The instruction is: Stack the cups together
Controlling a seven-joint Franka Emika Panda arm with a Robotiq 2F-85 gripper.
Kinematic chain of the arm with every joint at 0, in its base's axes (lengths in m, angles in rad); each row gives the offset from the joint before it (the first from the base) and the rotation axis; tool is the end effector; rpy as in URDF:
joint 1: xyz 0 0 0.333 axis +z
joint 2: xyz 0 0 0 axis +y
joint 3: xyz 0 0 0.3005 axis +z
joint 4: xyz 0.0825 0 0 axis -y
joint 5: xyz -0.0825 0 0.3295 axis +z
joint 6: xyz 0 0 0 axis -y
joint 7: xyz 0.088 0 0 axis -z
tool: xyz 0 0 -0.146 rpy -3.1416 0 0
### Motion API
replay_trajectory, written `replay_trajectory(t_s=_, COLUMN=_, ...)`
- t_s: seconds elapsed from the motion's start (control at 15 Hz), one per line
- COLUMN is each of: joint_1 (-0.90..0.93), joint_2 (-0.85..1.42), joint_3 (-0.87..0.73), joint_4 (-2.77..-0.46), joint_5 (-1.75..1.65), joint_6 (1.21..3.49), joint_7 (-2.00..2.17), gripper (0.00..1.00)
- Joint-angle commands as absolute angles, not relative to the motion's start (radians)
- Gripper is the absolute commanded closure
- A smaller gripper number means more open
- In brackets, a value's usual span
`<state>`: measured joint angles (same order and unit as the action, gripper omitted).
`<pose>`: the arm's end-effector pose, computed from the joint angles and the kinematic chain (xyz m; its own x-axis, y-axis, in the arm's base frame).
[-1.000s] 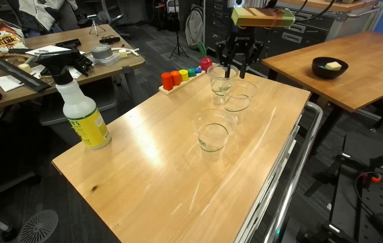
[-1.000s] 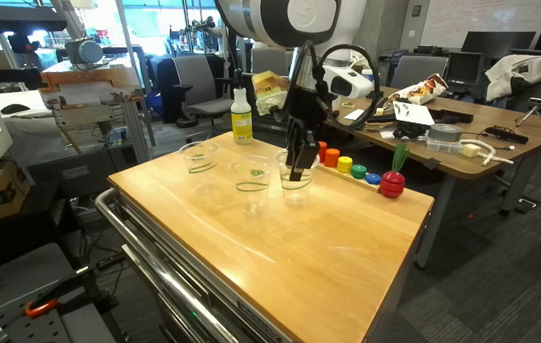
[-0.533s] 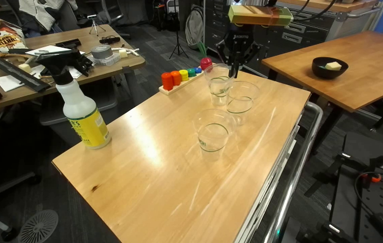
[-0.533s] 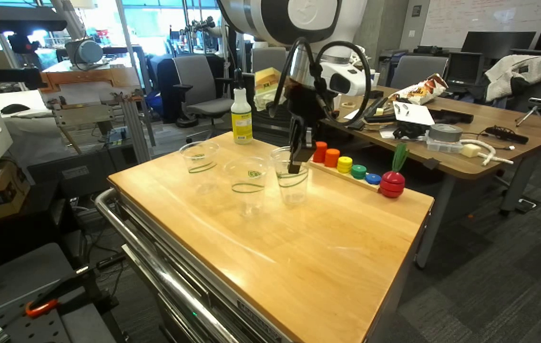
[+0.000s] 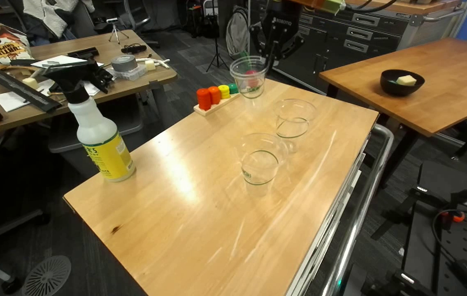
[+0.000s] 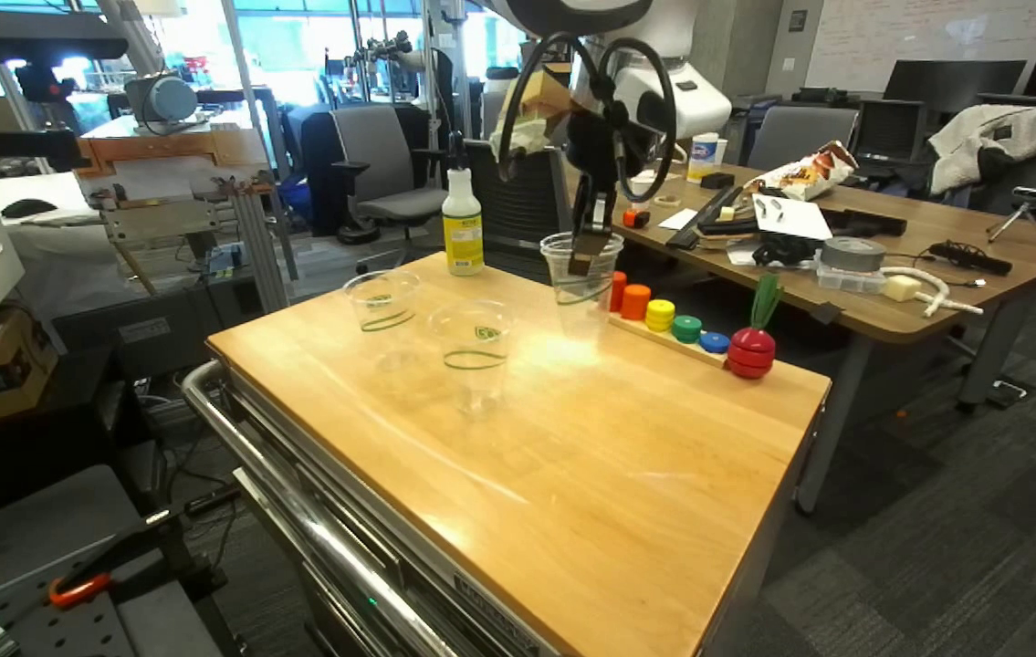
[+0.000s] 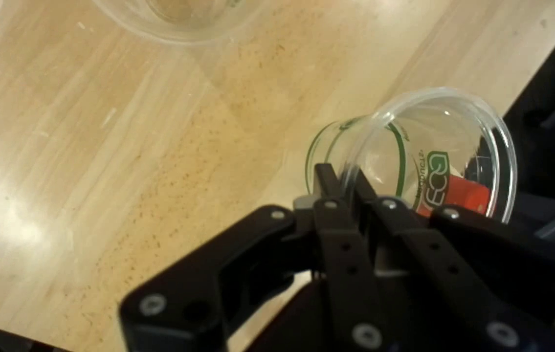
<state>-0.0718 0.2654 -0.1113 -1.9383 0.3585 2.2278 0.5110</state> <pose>0.5615 -0.0797 0.3326 0.6230 -0.7722 -0.1246 -0.7759 -0.5899 -0.2234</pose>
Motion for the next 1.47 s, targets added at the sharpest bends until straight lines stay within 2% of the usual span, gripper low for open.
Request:
replay_trajectory(t_s=0.0, joint_1=-0.068, joint_2=0.17, joint_3=-0.1, joint_4=-1.961, joint_5=0.411, joint_6=2.31, joint_7=0.53, gripper=0.98)
replay_trajectory(t_s=0.73, joint_1=-0.077, joint_2=-0.223, joint_3=-0.071, joint_4=-2.203, joint_5=0.368, joint_6=2.239, joint_7=0.561, gripper=0.98)
replay_trajectory(t_s=1.4, joint_1=-0.095, joint_2=-0.31, joint_3=-0.06, joint_4=-2.38, joint_5=0.337, joint_6=2.152, joint_7=0.585, gripper=0.98)
